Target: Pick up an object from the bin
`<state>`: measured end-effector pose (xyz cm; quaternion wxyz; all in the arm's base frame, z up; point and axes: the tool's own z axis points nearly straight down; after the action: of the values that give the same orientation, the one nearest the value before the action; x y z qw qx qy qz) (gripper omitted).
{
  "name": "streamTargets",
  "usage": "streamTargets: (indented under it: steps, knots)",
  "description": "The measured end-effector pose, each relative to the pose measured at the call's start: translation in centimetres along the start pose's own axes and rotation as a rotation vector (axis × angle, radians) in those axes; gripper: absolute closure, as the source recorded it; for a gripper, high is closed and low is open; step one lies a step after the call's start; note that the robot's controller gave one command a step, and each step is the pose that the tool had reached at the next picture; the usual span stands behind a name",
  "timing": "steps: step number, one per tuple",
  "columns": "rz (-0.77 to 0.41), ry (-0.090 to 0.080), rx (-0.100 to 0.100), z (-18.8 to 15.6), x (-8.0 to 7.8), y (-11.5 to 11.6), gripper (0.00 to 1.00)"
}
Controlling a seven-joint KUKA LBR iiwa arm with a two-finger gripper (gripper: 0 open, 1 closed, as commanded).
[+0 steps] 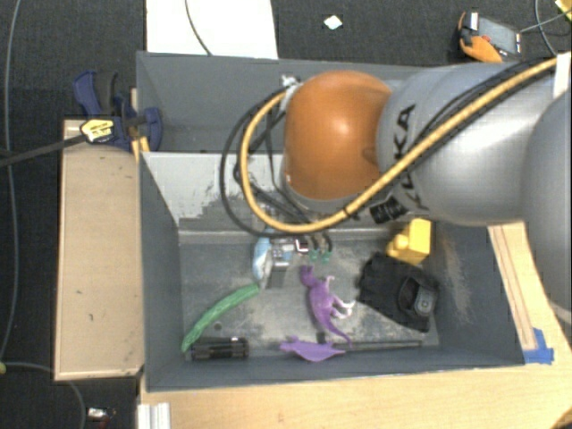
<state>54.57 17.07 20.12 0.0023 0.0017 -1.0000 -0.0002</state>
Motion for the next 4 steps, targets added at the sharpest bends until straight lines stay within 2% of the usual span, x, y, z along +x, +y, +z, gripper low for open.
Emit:
streamTargets:
  steps: [1,2,3,4]
  knots:
    - [0.007,-0.008,-0.001,-0.4,-0.2,-0.1,0.00]
    - [0.086,-0.011,-0.005,13.1,-4.0,-6.6,0.00]
    - [-0.180,-0.025,-0.005,12.8,-4.6,-7.1,0.00]
    - [0.048,-0.020,-0.010,13.1,-4.4,-6.6,0.00]
